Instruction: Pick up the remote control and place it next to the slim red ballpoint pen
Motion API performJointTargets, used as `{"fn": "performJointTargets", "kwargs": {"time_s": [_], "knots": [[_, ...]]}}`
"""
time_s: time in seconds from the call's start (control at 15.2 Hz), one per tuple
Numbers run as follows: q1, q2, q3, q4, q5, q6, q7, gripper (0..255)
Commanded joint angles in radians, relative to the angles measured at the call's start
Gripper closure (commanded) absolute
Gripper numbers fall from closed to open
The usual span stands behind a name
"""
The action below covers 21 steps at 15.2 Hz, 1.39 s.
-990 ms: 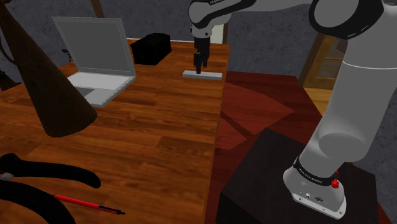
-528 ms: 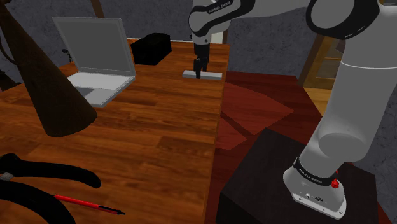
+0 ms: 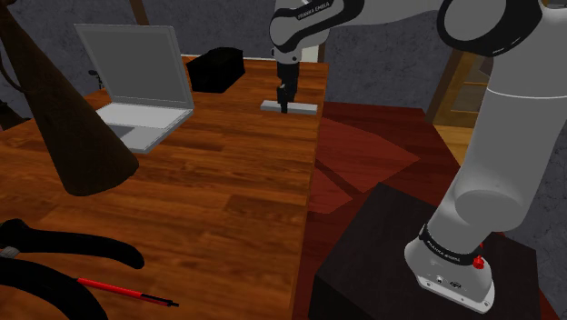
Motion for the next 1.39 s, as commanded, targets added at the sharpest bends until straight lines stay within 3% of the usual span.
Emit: {"fn": "performJointTargets", "kwargs": {"time_s": [0.0, 0.4, 1.32], "knots": [[0.000, 0.001, 0.000, -0.001, 0.000, 0.000, 0.000, 255], [0.000, 0.001, 0.000, -0.001, 0.000, 0.000, 0.000, 255], [-0.001, -0.016, -0.002, 0.166, -0.004, -0.183, 0.005, 255]]}}
